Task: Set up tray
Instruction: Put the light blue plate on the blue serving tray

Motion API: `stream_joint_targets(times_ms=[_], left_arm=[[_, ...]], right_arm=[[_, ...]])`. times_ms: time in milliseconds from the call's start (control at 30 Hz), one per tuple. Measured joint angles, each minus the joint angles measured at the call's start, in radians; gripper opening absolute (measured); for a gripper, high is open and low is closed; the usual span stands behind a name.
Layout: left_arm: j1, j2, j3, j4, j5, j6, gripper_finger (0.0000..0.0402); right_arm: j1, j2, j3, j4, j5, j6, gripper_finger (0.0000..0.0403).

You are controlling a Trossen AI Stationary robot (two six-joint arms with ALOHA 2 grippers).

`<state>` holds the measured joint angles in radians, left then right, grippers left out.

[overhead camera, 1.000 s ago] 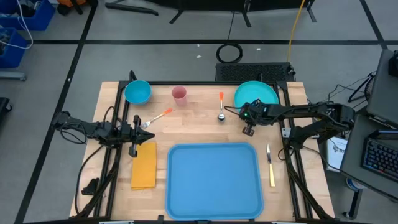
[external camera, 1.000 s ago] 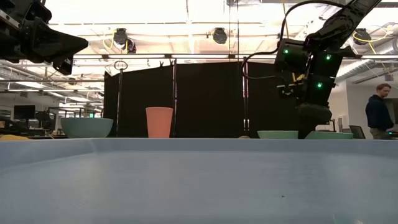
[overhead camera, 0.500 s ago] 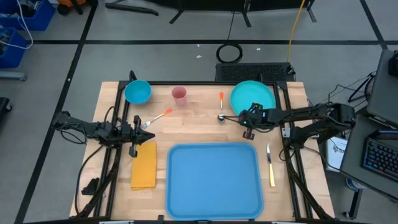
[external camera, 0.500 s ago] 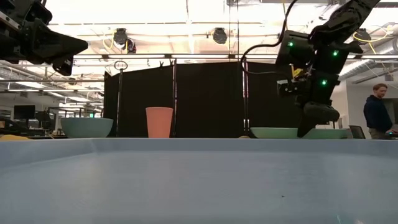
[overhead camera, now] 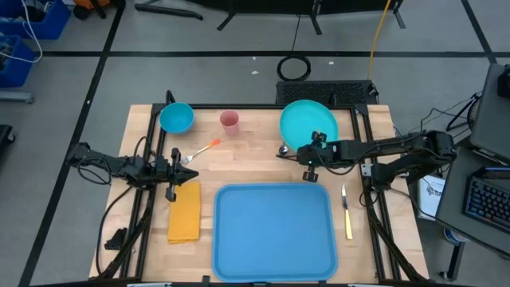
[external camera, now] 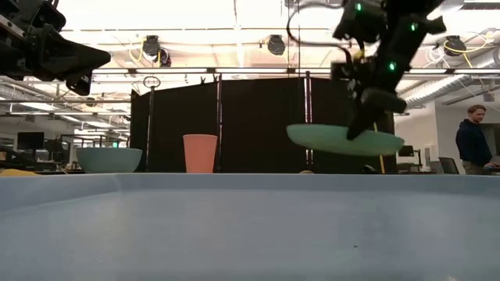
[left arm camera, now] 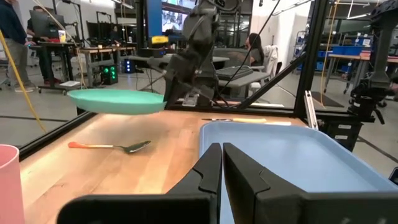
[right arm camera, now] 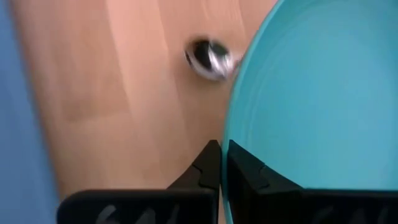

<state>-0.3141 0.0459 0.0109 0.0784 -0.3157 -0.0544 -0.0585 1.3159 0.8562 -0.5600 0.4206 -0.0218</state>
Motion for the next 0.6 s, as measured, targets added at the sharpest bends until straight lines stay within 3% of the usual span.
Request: stream_joint_targets(times_ms=[333, 600], left_arm=[[0.0, 0.0, 0.0, 0.0, 0.0, 0.0, 0.0021], [0.0, 0.0, 0.0, -0.001, 0.0, -0.001, 0.0021]], right_arm=[[0.152, 0.0, 0.139, -0.022, -0.004, -0.048, 0.0], [0.274, 0.0, 0.16, -0.017, -0.018, -0.072, 0.0]])
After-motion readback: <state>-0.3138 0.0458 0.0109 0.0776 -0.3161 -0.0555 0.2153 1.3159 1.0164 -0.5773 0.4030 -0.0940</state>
